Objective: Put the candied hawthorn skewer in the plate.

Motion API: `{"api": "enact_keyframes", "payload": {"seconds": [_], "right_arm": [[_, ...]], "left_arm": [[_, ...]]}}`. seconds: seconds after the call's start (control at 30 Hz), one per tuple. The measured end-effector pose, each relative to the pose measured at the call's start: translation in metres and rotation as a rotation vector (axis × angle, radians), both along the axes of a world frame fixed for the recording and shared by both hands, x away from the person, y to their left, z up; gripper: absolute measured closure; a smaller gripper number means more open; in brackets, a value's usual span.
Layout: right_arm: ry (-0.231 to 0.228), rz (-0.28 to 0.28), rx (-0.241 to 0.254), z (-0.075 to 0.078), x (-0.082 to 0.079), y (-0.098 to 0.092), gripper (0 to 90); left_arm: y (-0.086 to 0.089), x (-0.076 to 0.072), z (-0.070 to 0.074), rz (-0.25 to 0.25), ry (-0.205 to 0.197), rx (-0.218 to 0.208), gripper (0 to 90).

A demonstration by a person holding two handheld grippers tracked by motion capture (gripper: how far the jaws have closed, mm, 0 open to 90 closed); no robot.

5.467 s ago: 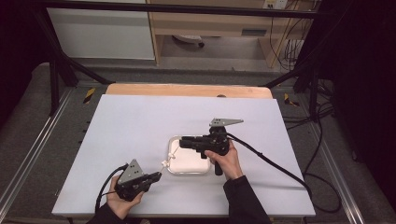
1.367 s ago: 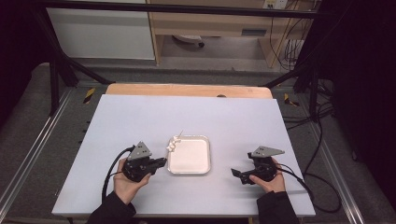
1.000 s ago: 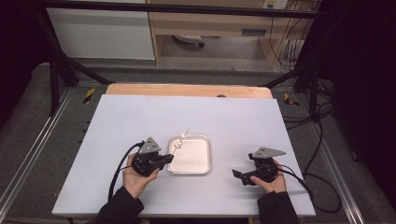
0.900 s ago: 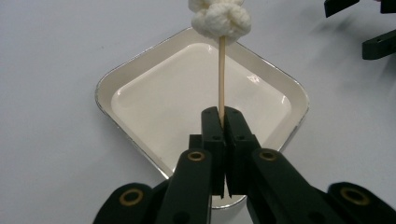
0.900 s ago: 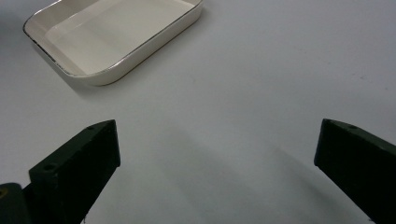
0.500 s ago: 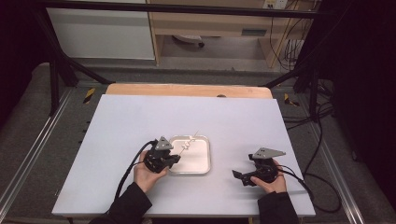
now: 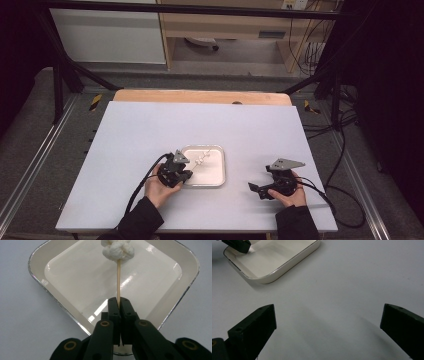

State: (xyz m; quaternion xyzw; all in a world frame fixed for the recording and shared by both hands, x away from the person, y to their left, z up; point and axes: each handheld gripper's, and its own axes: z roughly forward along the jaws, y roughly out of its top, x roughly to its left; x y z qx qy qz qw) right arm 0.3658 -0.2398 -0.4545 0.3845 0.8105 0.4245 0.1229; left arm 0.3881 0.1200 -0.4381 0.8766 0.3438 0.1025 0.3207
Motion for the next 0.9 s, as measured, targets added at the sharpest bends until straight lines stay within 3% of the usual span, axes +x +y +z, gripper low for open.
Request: {"api": "enact_keyframes", "payload": {"seconds": [0.33,0.53,0.73,0.8,0.9], "right_arm": [[0.002,0.004,-0.008,-0.001,0.000,0.001,1.0],[-0.001,0.004,-0.007,-0.001,0.000,0.000,1.0],[-0.002,0.000,-0.004,0.000,0.000,0.000,1.0],[0.002,0.000,-0.003,-0.001,0.000,0.000,0.9],[0.001,0.000,-0.005,0.000,0.000,0.000,0.8]], "left_arm": [[-0.001,0.000,0.001,0.005,-0.002,0.012,86.8],[0.003,-0.002,0.006,-0.004,-0.018,-0.004,81.4],[0.008,-0.004,0.012,-0.019,-0.031,-0.024,67.0],[0.011,-0.005,0.017,-0.023,-0.046,-0.048,61.3],[0.014,-0.008,0.022,-0.040,-0.062,-0.045,54.4]]}}
